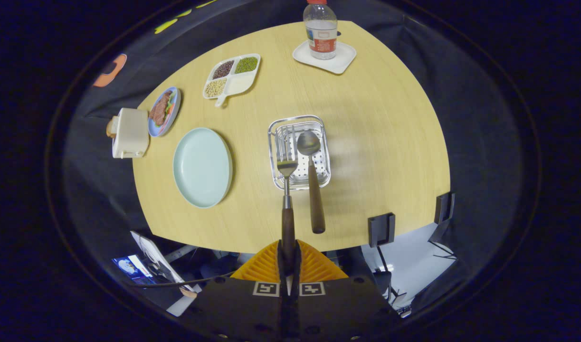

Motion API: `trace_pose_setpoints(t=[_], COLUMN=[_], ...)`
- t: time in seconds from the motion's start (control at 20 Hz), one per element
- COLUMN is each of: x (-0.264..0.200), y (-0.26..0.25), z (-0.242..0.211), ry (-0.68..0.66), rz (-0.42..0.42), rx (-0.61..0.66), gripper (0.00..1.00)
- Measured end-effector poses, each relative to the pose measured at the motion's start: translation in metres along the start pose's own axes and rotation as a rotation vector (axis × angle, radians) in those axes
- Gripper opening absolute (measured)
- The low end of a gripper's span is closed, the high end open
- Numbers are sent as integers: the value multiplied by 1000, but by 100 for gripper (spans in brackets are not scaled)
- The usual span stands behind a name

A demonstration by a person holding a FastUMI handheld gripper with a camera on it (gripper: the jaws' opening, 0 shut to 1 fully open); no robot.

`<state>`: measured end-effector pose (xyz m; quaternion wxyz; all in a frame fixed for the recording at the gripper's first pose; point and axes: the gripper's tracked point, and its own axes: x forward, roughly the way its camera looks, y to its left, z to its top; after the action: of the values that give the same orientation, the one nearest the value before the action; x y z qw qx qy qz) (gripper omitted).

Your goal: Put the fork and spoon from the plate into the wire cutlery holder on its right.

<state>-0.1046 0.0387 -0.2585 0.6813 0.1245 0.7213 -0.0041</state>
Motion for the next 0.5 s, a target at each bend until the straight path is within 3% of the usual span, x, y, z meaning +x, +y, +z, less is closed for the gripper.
trace_pose_setpoints(t=[0.1,0.2,0.4,0.5], x=[3,2,-4,-10], y=[3,4,10,12], z=[6,11,22,27], ry=[-2,-17,-64,-102], rz=[8,9,16,-1], rx=[19,25,12,-19], gripper=[3,11,62,83])
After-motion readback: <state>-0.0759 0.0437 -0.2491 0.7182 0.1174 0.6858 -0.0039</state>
